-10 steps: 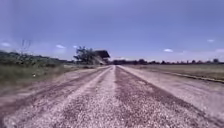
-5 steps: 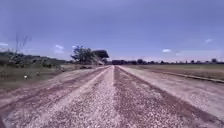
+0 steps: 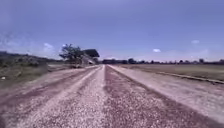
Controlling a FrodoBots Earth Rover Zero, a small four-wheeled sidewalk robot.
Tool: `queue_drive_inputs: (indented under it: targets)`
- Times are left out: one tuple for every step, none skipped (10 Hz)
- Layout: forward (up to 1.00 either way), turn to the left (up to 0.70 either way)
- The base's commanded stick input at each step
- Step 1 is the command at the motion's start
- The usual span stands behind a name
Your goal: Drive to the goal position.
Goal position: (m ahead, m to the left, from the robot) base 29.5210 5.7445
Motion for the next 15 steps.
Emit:
queue_drive_inputs:
  targets:
    - [0.85,0.0]
    - [0.85,0.0]
    - [0.85,0.0]
    - [0.85,0.0]
    - [0.85,0.0]
    - [0.87,0.0]
    - [0.98,0.0]
    - [1.0,0.15]
    - [1.0,0.16]
    - [1.0,0.0]
    - [1.0,0.0]
    - [1.0,0.0]
    - [1.0,0.0]
    - [1.0,0.0]
    - [1.0,0.0]
